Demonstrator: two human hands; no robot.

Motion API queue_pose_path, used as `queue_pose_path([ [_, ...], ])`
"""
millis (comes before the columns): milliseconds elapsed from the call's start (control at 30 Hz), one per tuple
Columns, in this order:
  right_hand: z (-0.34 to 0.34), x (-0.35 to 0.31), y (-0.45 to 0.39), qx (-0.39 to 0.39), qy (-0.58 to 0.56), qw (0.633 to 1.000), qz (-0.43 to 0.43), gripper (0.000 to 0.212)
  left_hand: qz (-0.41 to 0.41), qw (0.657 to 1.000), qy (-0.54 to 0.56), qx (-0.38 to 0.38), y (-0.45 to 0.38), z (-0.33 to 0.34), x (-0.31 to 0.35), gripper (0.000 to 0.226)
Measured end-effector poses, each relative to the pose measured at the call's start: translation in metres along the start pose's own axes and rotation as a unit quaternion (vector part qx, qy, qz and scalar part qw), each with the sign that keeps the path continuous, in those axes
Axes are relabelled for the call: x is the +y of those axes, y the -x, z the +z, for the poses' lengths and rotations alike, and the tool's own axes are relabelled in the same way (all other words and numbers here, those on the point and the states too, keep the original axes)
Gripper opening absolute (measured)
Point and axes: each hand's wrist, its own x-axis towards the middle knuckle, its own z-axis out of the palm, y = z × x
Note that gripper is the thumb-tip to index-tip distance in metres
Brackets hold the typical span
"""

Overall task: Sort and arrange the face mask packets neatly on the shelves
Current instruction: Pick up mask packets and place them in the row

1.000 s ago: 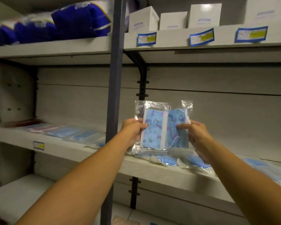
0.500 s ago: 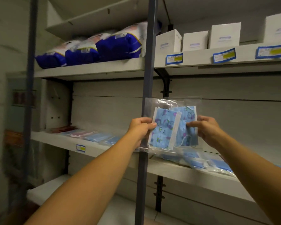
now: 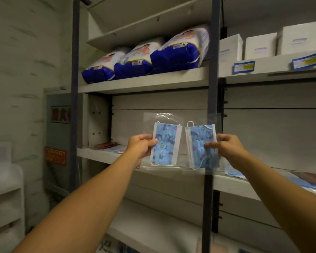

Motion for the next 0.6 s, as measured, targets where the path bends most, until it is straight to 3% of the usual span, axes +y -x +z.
queue_pose_path([
  [600,0.195,0.004,-0.042,-0.048,-0.085,0.995,0.035,0.021,0.014,0.993,-0.049,0.105,-0.036,-0.188,0.012,0.007],
])
